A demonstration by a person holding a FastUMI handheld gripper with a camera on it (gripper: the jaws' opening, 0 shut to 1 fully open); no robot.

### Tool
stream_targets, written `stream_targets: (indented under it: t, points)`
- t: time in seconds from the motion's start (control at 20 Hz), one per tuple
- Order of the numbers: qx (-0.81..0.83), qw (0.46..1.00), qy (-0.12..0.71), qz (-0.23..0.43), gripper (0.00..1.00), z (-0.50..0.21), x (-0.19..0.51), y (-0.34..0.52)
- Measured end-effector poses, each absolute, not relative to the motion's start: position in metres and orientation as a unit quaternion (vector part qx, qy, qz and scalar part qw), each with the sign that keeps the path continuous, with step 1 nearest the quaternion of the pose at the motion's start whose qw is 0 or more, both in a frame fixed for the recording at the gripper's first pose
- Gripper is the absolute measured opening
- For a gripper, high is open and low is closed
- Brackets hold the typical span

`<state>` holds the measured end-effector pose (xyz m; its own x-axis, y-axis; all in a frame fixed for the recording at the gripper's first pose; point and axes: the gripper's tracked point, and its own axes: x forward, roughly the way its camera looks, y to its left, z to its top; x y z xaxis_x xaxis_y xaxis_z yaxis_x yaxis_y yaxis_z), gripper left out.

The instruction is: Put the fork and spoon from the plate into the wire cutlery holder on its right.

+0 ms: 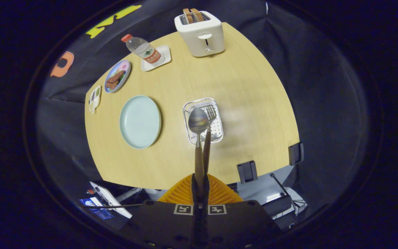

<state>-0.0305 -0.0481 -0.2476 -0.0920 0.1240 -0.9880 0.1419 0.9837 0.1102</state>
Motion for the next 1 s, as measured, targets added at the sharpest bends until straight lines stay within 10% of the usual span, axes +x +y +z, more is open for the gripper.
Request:
stream_targets:
  t: [0.55, 1.0]
  points:
    - [0.133, 0.664, 0.736, -0.018, 0.14, -0.263, 0.000, -0.035]
    - [0.063, 0.834, 0.548, 0.033, 0.88, -0.210, 0.072, -0.023]
